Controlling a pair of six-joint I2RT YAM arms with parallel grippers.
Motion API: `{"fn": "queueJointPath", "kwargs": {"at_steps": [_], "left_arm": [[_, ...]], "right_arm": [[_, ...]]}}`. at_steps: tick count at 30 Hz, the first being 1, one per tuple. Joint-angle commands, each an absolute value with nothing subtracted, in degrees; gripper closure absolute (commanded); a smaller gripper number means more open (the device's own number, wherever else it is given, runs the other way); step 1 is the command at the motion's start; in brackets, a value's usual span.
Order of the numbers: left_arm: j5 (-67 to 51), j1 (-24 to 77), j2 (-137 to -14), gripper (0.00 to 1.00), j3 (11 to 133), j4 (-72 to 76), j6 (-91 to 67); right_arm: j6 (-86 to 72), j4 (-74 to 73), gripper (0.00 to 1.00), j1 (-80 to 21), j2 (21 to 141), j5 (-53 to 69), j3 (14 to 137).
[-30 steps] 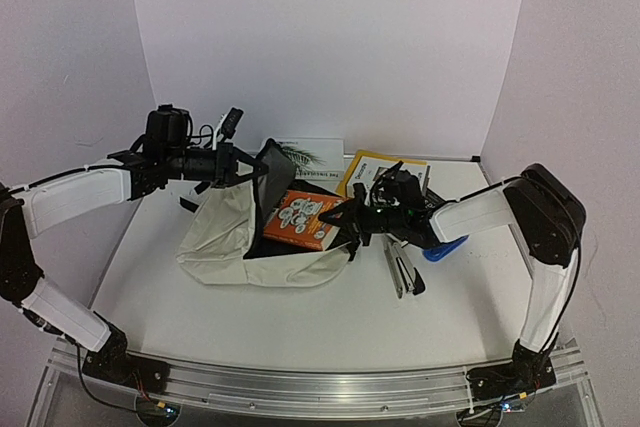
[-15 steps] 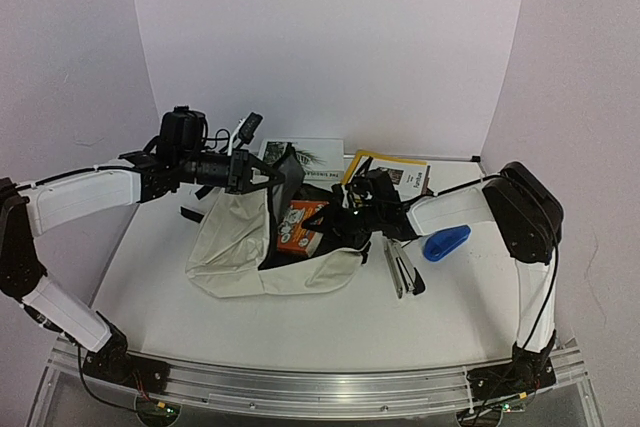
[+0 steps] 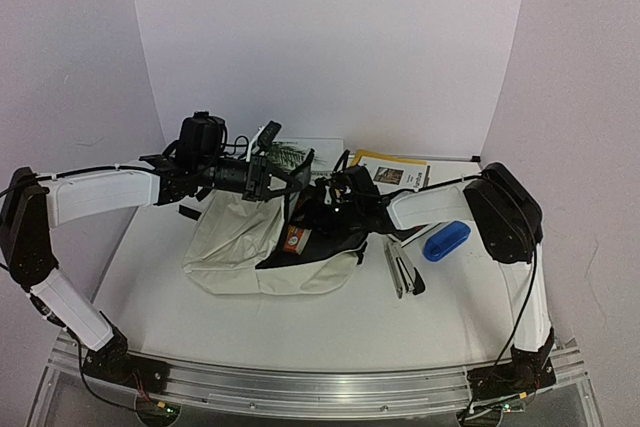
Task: Pack the student bag
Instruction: Place the book in the student bag.
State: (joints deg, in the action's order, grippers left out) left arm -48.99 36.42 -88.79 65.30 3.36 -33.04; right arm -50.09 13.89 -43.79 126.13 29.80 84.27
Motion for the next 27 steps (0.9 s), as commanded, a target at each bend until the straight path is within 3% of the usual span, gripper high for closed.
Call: {"fn": "queueJointPath", "kwargs": {"at_steps": [1, 7, 12, 19, 27], "left_arm": [[-44.02, 36.74, -84.93, 1.00, 67.33, 5.93, -32.39], [-42.56, 36.74, -84.99, 1.00, 67.70, 3.62, -32.11], [-43.76, 36.74, -86.08, 1.00, 68.49, 3.84, -32.39], [-45.65, 36.74, -87.99, 1.00, 69.41, 4.40, -32.45], [-45.93, 36.74, -88.60, 1.00, 69.26, 4.43, -32.49]], "right_arm": [[-45.85, 11.68, 0.44, -43.95, 122.47, 20.47, 83.26], [-42.86, 5.85, 0.28, -43.96, 117.69, 11.33, 80.08], [-40.33, 1.19, 0.26, -43.95, 113.12, 1.19, 76.28], [-39.36, 1.77, 0.44, -44.03, 115.85, 8.46, 76.14], [-39.67, 2.52, 0.48, -44.20, 120.54, 10.25, 78.17]]}}
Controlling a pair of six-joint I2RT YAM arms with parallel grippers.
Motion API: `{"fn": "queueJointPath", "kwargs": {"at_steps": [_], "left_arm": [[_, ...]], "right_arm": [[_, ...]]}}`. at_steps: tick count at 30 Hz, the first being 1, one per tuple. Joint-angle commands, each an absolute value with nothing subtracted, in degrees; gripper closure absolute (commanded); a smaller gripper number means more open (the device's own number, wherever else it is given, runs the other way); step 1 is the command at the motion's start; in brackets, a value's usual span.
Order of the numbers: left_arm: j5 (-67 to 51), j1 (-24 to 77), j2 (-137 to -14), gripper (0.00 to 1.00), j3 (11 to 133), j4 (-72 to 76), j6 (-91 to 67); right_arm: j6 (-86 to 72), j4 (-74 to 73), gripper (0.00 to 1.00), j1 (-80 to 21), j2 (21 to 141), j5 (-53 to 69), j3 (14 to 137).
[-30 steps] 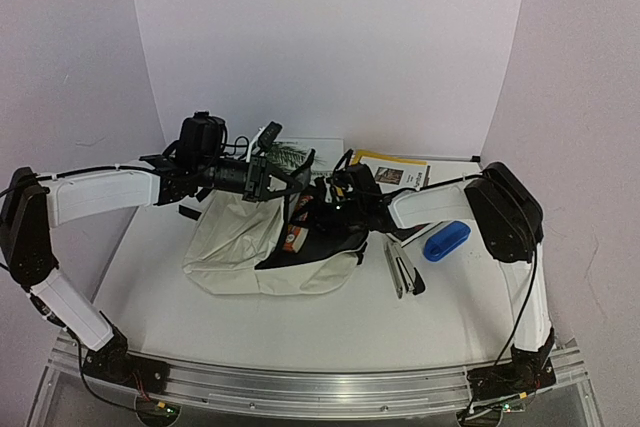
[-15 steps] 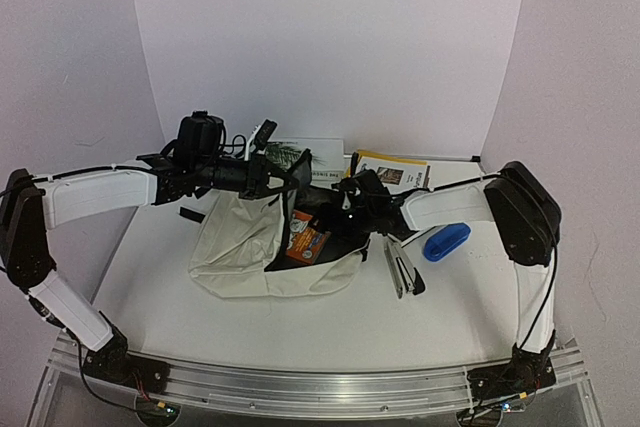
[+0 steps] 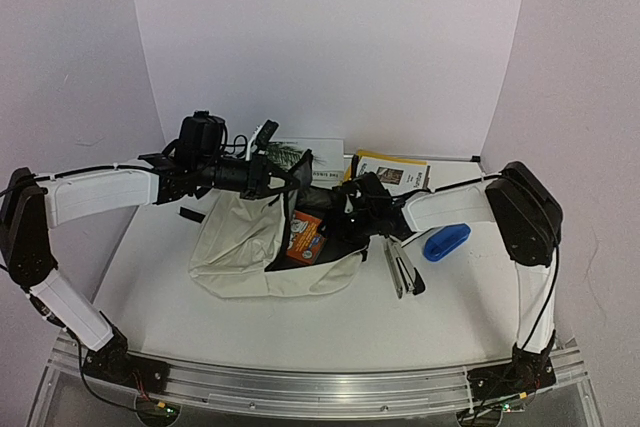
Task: Pack the student bag
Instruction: Place the book in the student bag.
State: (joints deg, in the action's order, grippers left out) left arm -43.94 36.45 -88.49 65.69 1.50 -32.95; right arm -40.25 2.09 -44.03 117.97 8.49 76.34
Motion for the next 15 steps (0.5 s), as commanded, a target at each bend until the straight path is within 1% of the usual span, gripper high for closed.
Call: {"fn": "queueJointPath", "kwargs": {"at_steps": [1, 4, 6, 7, 15], "left_arm": [[-45.93, 36.74, -88.74, 1.00, 69.30, 4.49, -32.52], [-46.18, 36.74, -89.18, 1.00, 69.36, 4.70, -32.82], [-46.23, 36.74, -89.25, 1.00, 69.30, 4.89, -32.82], [-46.12, 36.73, -89.30, 1.00, 68.88, 5.28, -33.08], [-45.67, 36.74, -90.21, 1.00, 67.52, 6.71, -34.09]], "right_arm": [[-39.76, 2.85, 0.50, -44.25, 120.99, 10.76, 78.39], [-39.66, 4.28, 0.58, -44.39, 123.27, 13.93, 80.23], [-39.68, 5.01, 0.61, -44.38, 124.13, 15.12, 80.96], [-39.77, 6.39, 0.64, -44.44, 124.63, 16.26, 81.41], [-41.25, 13.57, 0.67, -44.48, 128.67, 22.57, 84.99]]}}
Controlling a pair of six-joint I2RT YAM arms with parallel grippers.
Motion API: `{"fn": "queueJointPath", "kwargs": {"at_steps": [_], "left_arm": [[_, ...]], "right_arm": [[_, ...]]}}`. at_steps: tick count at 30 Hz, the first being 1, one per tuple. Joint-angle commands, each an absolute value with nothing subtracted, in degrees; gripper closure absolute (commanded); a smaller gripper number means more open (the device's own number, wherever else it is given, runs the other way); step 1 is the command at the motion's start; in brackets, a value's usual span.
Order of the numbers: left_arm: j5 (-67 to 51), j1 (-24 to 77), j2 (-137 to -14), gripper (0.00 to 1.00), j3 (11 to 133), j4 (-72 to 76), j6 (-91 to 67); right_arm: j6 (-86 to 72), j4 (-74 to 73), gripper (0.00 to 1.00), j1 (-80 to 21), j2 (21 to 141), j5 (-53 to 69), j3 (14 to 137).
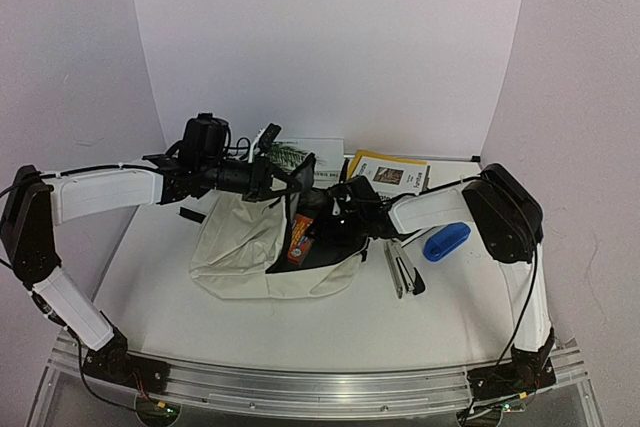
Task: Pack the student bag
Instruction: Place the book in the student bag.
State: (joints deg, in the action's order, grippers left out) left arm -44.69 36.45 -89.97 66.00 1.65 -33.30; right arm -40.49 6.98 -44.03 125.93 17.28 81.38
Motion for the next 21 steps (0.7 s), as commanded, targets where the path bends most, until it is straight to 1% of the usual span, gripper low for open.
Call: {"fn": "queueJointPath", "kwargs": {"at_steps": [1, 7, 11, 14, 15, 17, 19, 21], "left_arm": [[-45.58, 36.74, -90.26, 1.00, 67.39, 6.68, -34.03], [-41.96, 36.69, -89.49, 1.00, 66.05, 5.64, -33.21], [-34.60, 36.65, -88.28, 1.00, 65.22, 2.02, -32.56], [-20.90, 36.58, -86.49, 1.00, 65.09, -4.84, -33.63], [-13.27, 36.56, -85.51, 1.00, 64.68, -9.54, -35.29], [-7.22, 36.56, -83.86, 1.00, 62.66, -12.59, -37.74], [-4.59, 36.36, -82.38, 1.00, 60.06, -12.82, -39.39], [-2.48, 35.79, -81.01, 1.00, 57.29, -13.04, -41.58]], "right_arm": [[-41.47, 14.19, 0.67, -44.48, 128.91, 22.94, 85.17], [-40.61, 15.56, 0.66, -44.47, 126.85, 21.29, 83.62], [-39.64, 15.56, 0.65, -44.47, 123.85, 18.83, 81.27], [-39.17, 15.56, 0.59, -44.47, 120.55, 17.83, 78.50], [-39.20, 15.56, 0.56, -44.47, 118.03, 17.08, 76.15], [-38.98, 15.51, 0.52, -44.47, 114.46, 15.37, 72.12], [-38.87, 15.34, 0.49, -44.47, 111.03, 13.98, 69.93], [-38.59, 15.22, 0.40, -44.39, 106.92, 13.24, 66.55]]}}
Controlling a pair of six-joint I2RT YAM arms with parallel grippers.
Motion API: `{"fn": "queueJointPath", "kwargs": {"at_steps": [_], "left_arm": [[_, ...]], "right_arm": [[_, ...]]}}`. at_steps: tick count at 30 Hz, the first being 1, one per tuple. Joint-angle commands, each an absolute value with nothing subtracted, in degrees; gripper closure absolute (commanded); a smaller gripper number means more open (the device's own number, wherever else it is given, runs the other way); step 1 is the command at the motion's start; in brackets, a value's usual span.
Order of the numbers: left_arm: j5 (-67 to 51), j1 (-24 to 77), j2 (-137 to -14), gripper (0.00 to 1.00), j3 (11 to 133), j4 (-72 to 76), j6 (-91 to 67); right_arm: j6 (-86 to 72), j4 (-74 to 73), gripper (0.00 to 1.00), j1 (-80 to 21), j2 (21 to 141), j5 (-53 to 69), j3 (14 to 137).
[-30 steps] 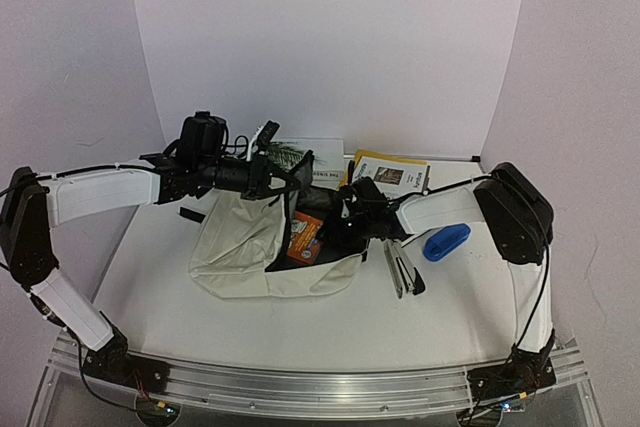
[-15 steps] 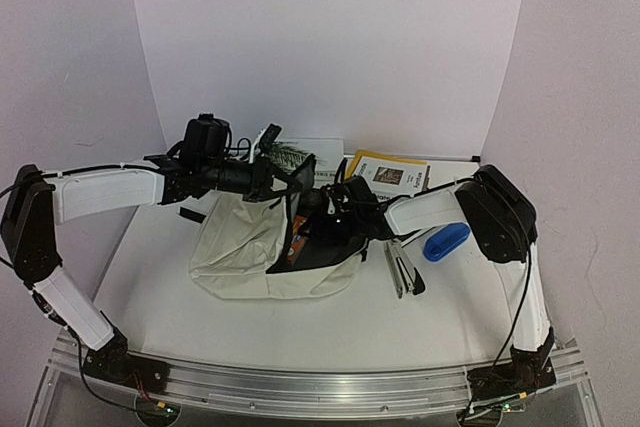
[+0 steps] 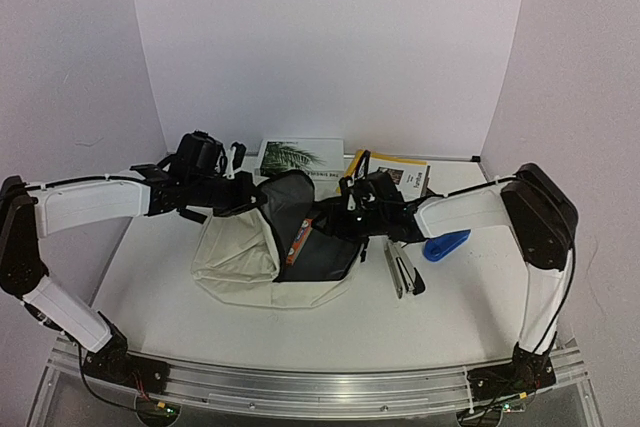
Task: Pack the student bag
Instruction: Place the book in the student bag, then move the book to the center of the board.
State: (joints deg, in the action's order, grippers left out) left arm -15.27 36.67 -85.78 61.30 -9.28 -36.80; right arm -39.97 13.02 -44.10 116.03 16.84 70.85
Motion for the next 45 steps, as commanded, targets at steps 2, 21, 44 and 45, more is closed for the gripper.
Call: {"fn": "queueJointPath", "kwargs": {"at_steps": [2, 21, 44, 45], "left_arm": [[0.48, 34.55, -80.24, 1.00, 54.70, -15.00, -44.62], [-3.16, 26.11, -76.95, 0.52, 45.20, -16.76, -52.24], [-4.13, 23.74, -64.11, 0.00, 55.35, -28.13, -45.35], [-4.39, 23.69, -64.48, 0.00, 55.37, -27.94, -45.33]], "right_arm": [[-38.29, 14.74, 0.35, -44.38, 102.34, 12.17, 64.94], [-32.45, 3.52, 0.02, -26.68, 88.78, 9.51, 62.49], [-34.18, 14.22, 0.50, -6.59, 115.36, 29.27, 72.06], [-34.42, 14.42, 0.52, -6.58, 115.97, 30.25, 72.45]]}}
